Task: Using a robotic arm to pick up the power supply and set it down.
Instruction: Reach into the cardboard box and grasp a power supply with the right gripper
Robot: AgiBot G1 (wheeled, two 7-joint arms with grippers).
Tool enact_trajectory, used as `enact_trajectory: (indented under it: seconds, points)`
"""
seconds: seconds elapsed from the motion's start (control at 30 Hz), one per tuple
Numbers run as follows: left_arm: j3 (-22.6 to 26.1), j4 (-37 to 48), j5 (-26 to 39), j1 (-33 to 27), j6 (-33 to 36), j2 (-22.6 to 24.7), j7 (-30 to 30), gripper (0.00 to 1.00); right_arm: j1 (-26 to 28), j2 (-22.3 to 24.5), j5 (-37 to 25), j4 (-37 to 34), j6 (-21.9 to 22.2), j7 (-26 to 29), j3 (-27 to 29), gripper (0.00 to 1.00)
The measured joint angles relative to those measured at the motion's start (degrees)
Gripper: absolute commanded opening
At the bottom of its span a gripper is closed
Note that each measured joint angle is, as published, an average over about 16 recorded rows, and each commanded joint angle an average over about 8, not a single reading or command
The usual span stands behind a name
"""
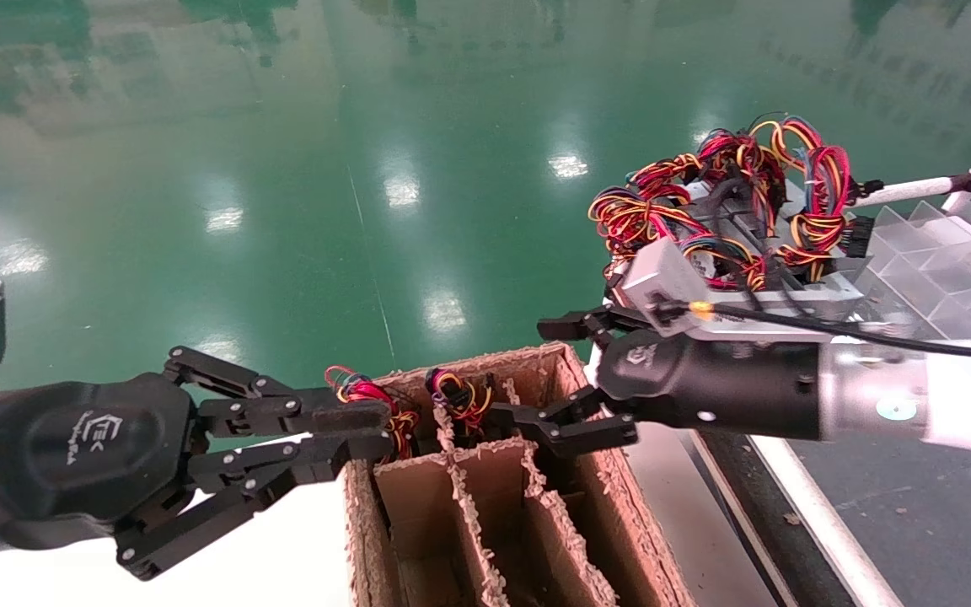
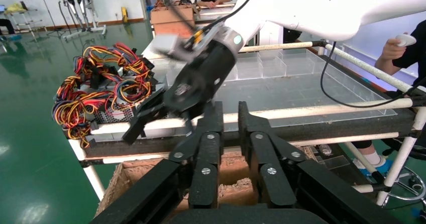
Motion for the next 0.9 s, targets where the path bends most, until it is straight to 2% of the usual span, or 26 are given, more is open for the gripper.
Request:
enact_trajectory:
  seconds: [0.2,0.47,0.5,0.73,0.77,0.9]
  points:
    - [0.0,0.0,0.0,0.0,0.0,0.0,0.0,1.0,2.9,-5.7,-3.8,-7.0,1.2,1.2,-2.9,1.0]
    - [0.0,0.0,0.0,0.0,0.0,0.0,0.0,1.0,4.8,-11.4,-6.0,-13.3,2.3,-1.7,-4.7,1.0]
    - [0.0,0.0,0.0,0.0,0.0,0.0,0.0,1.0,4.8,-11.9,-6.1,-13.8,2.4,-2.2,-4.8,0.97]
    - [0.0,0.0,0.0,0.0,0.0,0.0,0.0,1.0,4.3,-14.3,-6.6,-15.4,3.4,-5.6,-5.2,0.1]
    - [0.0,0.0,0.0,0.0,0.0,0.0,0.0,1.0,4.1,-14.5,-6.6,-15.6,3.5,-6.0,-5.2,0.01]
    - [0.0,0.0,0.0,0.0,0.0,0.0,0.0,1.0,3.8,-15.4,-6.7,-16.5,3.6,-7.1,-5.4,0.0]
